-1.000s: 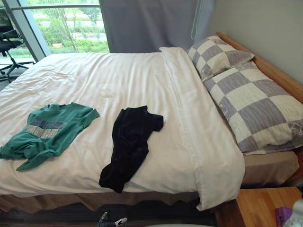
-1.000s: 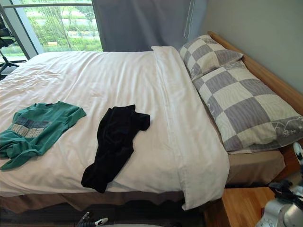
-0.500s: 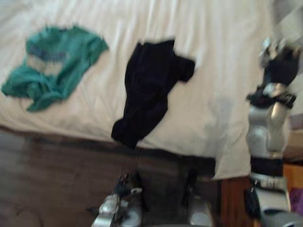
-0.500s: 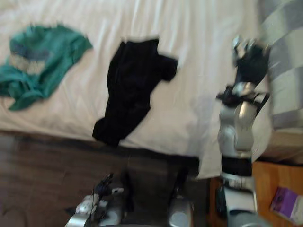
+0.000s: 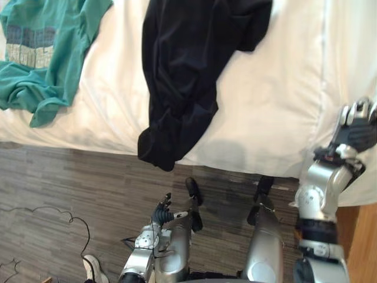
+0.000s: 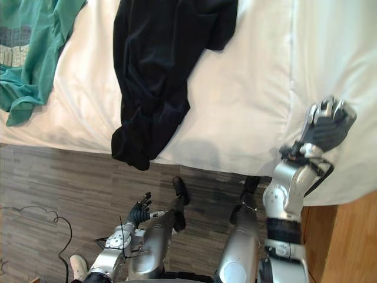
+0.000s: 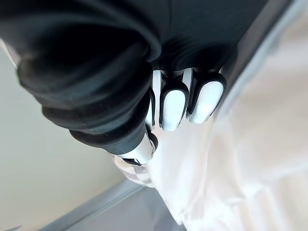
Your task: Tidy the bed and pick cloth on bed and put in laundry
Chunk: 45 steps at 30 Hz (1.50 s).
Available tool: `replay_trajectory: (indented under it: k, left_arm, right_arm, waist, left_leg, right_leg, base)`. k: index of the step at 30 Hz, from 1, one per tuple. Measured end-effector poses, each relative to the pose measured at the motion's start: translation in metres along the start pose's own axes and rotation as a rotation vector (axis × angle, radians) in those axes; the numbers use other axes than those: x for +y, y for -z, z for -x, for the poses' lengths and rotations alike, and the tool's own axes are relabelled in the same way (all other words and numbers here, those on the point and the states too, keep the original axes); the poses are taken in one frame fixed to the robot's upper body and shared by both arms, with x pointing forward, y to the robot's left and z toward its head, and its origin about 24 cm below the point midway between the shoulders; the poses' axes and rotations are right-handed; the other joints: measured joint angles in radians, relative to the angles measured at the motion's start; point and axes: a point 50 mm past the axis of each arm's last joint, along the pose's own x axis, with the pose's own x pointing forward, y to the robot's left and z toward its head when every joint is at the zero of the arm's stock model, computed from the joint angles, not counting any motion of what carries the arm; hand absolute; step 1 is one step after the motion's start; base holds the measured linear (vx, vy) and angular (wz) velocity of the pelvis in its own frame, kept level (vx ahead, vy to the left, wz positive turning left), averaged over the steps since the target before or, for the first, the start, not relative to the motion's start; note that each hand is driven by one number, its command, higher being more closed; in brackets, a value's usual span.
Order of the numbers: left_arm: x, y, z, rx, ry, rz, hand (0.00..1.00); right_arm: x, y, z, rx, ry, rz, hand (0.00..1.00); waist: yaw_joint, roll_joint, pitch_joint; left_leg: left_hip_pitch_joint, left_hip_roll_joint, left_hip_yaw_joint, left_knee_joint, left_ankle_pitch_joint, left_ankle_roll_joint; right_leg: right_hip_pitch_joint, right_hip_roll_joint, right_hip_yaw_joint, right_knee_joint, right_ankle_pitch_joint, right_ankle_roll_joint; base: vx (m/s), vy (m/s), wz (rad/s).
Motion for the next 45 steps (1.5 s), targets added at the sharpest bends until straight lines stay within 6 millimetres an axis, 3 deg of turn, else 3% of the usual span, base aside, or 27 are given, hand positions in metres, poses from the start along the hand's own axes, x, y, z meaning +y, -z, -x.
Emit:
replay_trajectory:
  k: [3,5,7,8,9,10,14,20,25,29,30,31,34,37,39,40,41,44,45]
  left_arm:
    - [0.0,0.002,0.0,0.009,-0.017,0.022,0.0]
    - [0.001,0.009,0.001,0.046,-0.026,0.041,0.0]
    - [0.002,0.021,0.002,0.099,-0.049,0.087,0.0]
    - [0.005,0.032,0.004,0.146,-0.067,0.1,0.0]
    - [0.006,0.035,0.005,0.163,-0.074,0.104,0.0]
    - [0.009,0.044,0.006,0.205,-0.09,0.114,0.0]
    - [0.024,0.077,0.019,0.361,-0.168,0.165,0.0]
    - [0.02,0.096,0.028,0.428,-0.121,0.239,0.0]
    - [0.008,0.112,0.039,0.49,-0.14,0.323,0.0]
    - [0.008,0.115,0.041,0.516,-0.186,0.303,0.0]
    - [0.012,0.114,0.041,0.516,-0.222,0.287,0.0]
    - [0.015,0.111,0.038,0.501,-0.242,0.278,0.0]
    - [0.022,0.103,0.036,0.437,-0.294,0.285,0.0]
    - [0.033,0.108,0.043,0.424,-0.348,0.29,0.0]
    - [0.04,0.113,0.05,0.422,-0.379,0.312,0.0]
    - [0.045,0.117,0.056,0.413,-0.398,0.319,0.0]
    - [0.047,0.119,0.06,0.408,-0.401,0.324,0.0]
    - [0.044,0.12,0.061,0.378,-0.371,0.304,0.0]
    - [0.041,0.119,0.06,0.374,-0.36,0.297,0.0]
  right_arm:
    - [-0.039,0.012,0.038,0.123,0.121,0.003,1.0]
    - [-0.084,0.03,0.085,0.323,0.289,0.077,1.0]
    - [-0.127,0.036,0.148,0.541,0.472,0.157,1.0]
    - [-0.147,0.036,0.188,0.685,0.569,0.207,1.0]
    - [-0.152,0.035,0.2,0.739,0.582,0.235,1.0]
    - [-0.162,0.033,0.225,0.865,0.579,0.313,0.0]
    - [-0.176,0.025,0.277,1.152,0.481,0.418,0.0]
    - [-0.168,0.03,0.288,1.236,0.31,0.492,0.0]
    - [-0.161,0.036,0.29,1.252,0.243,0.522,0.0]
    - [-0.157,0.046,0.296,1.344,0.151,0.539,0.0]
    - [-0.155,0.052,0.298,1.385,0.119,0.541,0.0]
    - [-0.153,0.055,0.299,1.402,0.103,0.536,0.0]
    - [-0.154,0.056,0.293,1.426,0.013,0.589,0.0]
    - [-0.153,0.063,0.281,1.393,-0.025,0.638,0.0]
    - [-0.153,0.063,0.277,1.392,-0.064,0.668,0.0]
    - [-0.154,0.062,0.276,1.396,-0.08,0.686,0.0]
    - [-0.156,0.061,0.276,1.401,-0.098,0.71,0.0]
    - [-0.164,0.057,0.27,1.402,-0.13,0.774,0.0]
    - [-0.167,0.054,0.268,1.395,-0.123,0.799,0.0]
  waist:
    - [-0.03,-0.051,-0.001]
    - [-0.038,-0.083,-0.007]
    - [-0.052,-0.101,-0.038]
    - [-0.072,-0.107,-0.077]
    - [-0.077,-0.109,-0.088]
    - [-0.078,-0.11,-0.116]
    - [-0.076,-0.112,-0.265]
    - [-0.073,-0.13,-0.404]
    - [-0.075,-0.144,-0.442]
    - [-0.071,-0.141,-0.442]
    - [-0.074,-0.133,-0.422]
    - [-0.079,-0.152,-0.399]
    - [-0.072,-0.132,-0.355]
    - [-0.074,-0.116,-0.352]
    - [-0.077,-0.111,-0.346]
    - [-0.075,-0.118,-0.343]
    - [-0.076,-0.125,-0.34]
    - [-0.078,-0.123,-0.34]
    - [-0.085,-0.117,-0.343]
  left_leg:
    - [0.047,0.004,0.044,0.005,-0.032,-0.001]
    - [0.098,0.019,0.067,0.023,-0.06,-0.009]
    - [0.135,0.04,0.088,0.042,-0.086,-0.019]
    - [0.16,0.051,0.101,0.039,-0.093,-0.029]
    - [0.174,0.055,0.104,0.038,-0.096,-0.033]
    - [0.216,0.068,0.12,0.033,-0.102,-0.042]
    - [0.34,0.099,0.159,-0.01,-0.112,-0.064]
    - [0.445,0.096,0.146,-0.07,-0.103,-0.081]
    - [0.466,0.085,0.081,-0.082,-0.103,-0.079]
    - [0.475,0.085,0.036,-0.072,-0.104,-0.077]
    - [0.456,0.088,0.013,0.008,-0.134,-0.057]
    - [0.416,0.096,-0.021,0.149,-0.173,-0.042]
    - [0.253,0.132,-0.12,0.503,-0.199,-0.049]
    - [0.28,0.119,-0.113,0.442,-0.216,-0.047]
    - [0.303,0.161,-0.115,0.411,-0.228,-0.043]
    - [0.332,0.206,-0.123,0.382,-0.226,-0.041]
    - [0.355,0.245,-0.144,0.359,-0.222,-0.036]
    - [0.379,0.285,-0.175,0.322,-0.198,-0.021]
    - [0.392,0.267,-0.167,0.305,-0.251,-0.136]
  right_leg:
    - [0.026,0.012,0.036,-0.015,0.007,0.002]
    - [0.085,0.029,0.048,-0.051,0.022,-0.005]
    - [0.136,0.05,0.054,-0.088,0.029,-0.005]
    - [0.166,0.065,0.054,-0.115,0.036,-0.003]
    - [0.178,0.07,0.056,-0.122,0.036,-0.004]
    - [0.216,0.087,0.064,-0.138,0.039,-0.005]
    - [0.336,0.13,0.064,-0.204,0.039,-0.005]
    - [0.474,0.134,0.02,-0.27,0.039,-0.004]
    - [0.515,0.132,-0.014,-0.235,-0.002,-0.002]
    - [0.514,0.115,-0.038,-0.134,-0.082,-0.008]
    - [0.519,0.108,-0.013,-0.09,-0.135,-0.007]
    - [0.54,0.092,0.013,-0.059,-0.165,-0.006]
    - [0.567,0.05,-0.013,0.02,-0.2,0.005]
    - [0.544,0.007,-0.008,0.034,-0.2,0.011]
    - [0.535,0.004,0.01,0.04,-0.193,0.014]
    - [0.53,-0.009,0.031,0.05,-0.19,0.019]
    - [0.525,-0.028,0.052,0.053,-0.183,0.036]
    - [0.492,-0.081,0.109,0.049,-0.158,0.108]
    - [0.504,-0.105,0.118,0.017,-0.128,0.142]
  base:
    - [0.05,0.019,-0.39]
    - [0.1,0.005,-0.42]
    - [0.12,-0.011,-0.35]
    - [0.13,-0.02,-0.28]
    - [0.16,-0.027,-0.36]
    - [0.1,-0.016,-0.31]
    - [0.11,-0.015,-0.26]
    - [0.02,-0.004,0.13]
    - [-0.02,-0.014,0.29]
    - [0.02,-0.017,0.35]
    - [0.04,-0.032,0.59]
    - [0.02,-0.035,0.66]
    - [-0.05,-0.002,0.55]
    - [-0.01,0.099,0.02]
    - [-0.01,0.097,-0.24]
    - [-0.01,0.197,-0.36]
    - [-0.01,0.259,-0.38]
    - [-0.06,0.468,-0.33]
    - [-0.08,0.493,-0.04]
